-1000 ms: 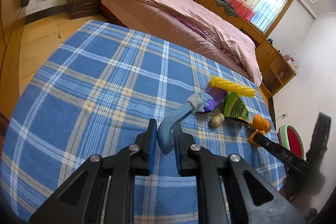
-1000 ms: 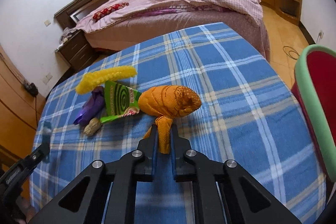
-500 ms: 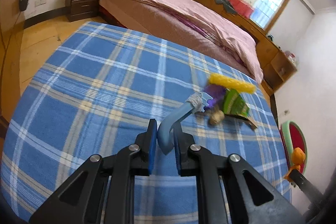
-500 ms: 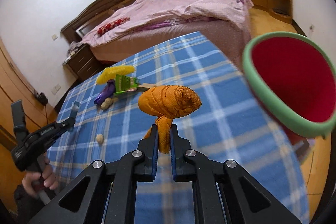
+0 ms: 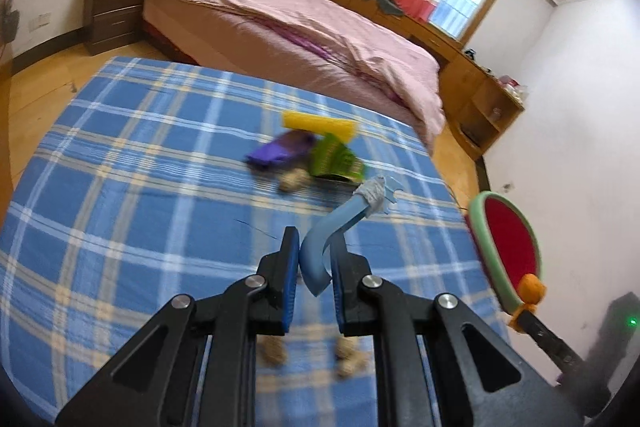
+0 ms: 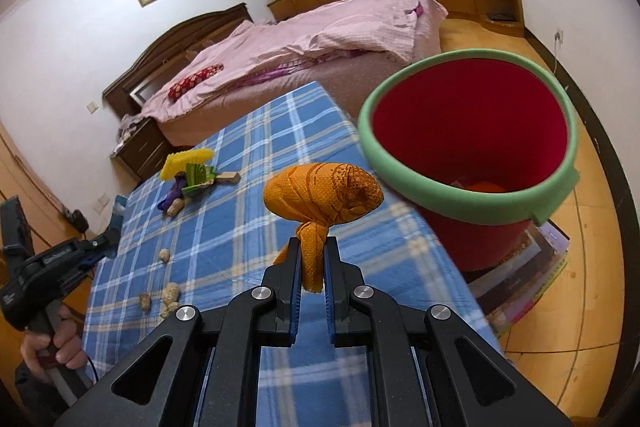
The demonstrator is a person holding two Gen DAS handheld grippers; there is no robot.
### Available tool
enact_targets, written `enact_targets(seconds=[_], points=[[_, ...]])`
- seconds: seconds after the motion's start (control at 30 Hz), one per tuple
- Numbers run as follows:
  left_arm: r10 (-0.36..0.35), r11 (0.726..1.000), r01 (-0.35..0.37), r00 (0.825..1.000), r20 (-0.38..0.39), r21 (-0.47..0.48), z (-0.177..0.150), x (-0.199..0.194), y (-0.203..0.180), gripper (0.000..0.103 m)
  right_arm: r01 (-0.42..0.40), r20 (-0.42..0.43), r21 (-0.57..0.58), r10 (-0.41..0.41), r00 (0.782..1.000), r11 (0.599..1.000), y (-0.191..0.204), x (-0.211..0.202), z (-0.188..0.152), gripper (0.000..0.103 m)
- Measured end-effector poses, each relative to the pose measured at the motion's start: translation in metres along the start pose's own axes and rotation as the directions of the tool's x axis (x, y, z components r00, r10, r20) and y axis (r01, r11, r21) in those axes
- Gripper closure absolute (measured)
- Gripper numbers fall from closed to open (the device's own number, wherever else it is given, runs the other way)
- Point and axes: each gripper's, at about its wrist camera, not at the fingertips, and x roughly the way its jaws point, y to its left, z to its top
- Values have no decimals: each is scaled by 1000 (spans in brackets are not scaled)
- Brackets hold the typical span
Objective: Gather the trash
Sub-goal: 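Carry the hook and orange cloth over the red bin and open both grippers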
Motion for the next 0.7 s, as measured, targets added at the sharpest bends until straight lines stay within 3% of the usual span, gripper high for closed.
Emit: enact_targets(seconds=[0.37,0.7], points=[[-71,990,79,995,-66,120,-6,6,-83,88,-10,61,69,6,998,998,-45,-25,8,94],[-114,951,145,986,-125,274,-12,40,-173,88,10,117,93,-21,993,996,-80,-33,39,94]])
